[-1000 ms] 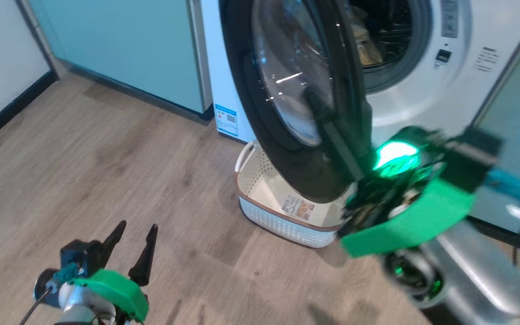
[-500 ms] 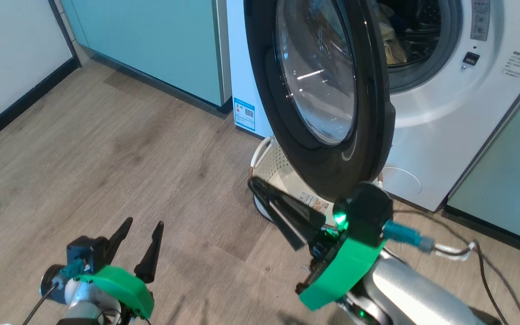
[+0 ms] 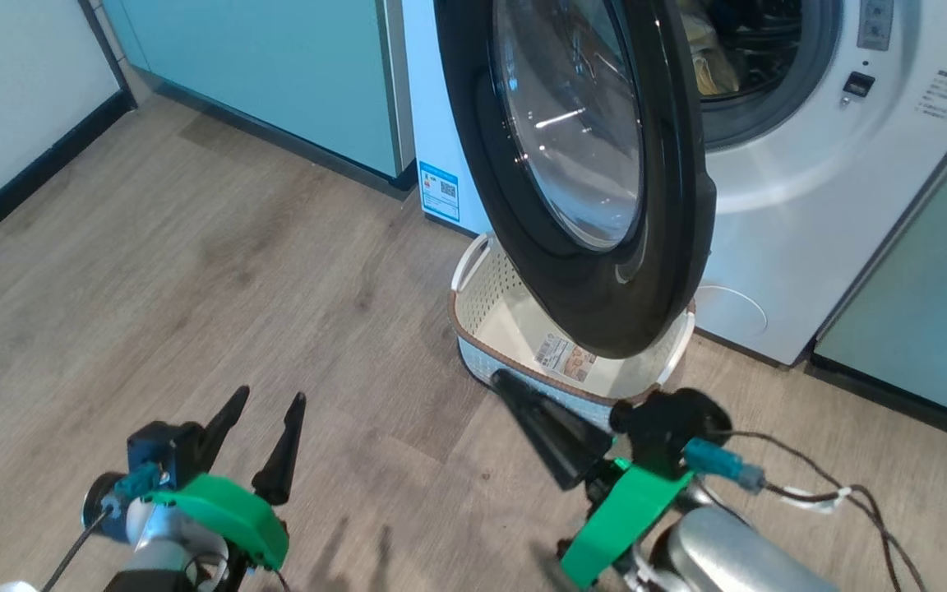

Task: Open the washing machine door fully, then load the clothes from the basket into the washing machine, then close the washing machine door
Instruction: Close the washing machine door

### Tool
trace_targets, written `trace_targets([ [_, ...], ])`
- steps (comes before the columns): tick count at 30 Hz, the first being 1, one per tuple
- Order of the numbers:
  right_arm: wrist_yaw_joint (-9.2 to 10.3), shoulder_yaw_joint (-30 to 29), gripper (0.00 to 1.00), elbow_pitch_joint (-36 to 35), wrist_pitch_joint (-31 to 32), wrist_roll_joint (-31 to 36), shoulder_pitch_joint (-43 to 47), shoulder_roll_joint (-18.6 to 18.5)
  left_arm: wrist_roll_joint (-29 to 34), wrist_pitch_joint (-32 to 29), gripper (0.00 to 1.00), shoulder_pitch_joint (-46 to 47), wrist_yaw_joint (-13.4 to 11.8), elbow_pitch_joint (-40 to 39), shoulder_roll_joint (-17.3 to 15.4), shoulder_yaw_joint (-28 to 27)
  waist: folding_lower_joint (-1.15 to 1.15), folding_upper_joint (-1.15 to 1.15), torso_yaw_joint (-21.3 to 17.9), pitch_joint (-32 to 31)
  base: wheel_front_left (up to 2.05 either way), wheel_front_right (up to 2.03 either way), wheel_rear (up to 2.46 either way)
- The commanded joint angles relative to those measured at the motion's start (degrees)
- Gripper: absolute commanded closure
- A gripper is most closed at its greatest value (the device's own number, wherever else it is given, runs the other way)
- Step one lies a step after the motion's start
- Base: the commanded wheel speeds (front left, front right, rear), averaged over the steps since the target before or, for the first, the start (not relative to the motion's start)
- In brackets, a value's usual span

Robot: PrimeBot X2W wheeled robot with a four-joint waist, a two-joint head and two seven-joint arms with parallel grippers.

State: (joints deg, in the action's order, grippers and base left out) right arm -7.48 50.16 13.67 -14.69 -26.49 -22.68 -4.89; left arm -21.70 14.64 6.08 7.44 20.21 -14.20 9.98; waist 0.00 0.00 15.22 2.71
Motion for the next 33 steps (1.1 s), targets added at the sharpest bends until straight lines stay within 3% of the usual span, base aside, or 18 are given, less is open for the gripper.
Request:
trace_targets([
  [1,-0.01,-1.5,1.00,-0.7,-0.3,0.7,-0.7,1.6,0.1,0.4,0.00,3.5,0.0,-1.5,-0.9,-2.2,0.00,0.00,-0.3,0.4,0.00,0.00,0.00],
  [8,-0.01,-3.6,1.00,2.4,-0.3,1.3,-1.1,2.0,0.1,0.4,0.00,4.3,0.0,-1.3,-0.6,-1.2,0.00,0.00,-0.5,1.3,0.00,0.00,0.00],
  [33,-0.01,-12.3,1.00,13.2,-0.3,-8.9,-10.9,2.0,0.4,0.4,0.00,8.2,0.0,-0.8,1.8,1.9,0.00,0.00,0.0,5.2,0.00,0.00,0.00],
])
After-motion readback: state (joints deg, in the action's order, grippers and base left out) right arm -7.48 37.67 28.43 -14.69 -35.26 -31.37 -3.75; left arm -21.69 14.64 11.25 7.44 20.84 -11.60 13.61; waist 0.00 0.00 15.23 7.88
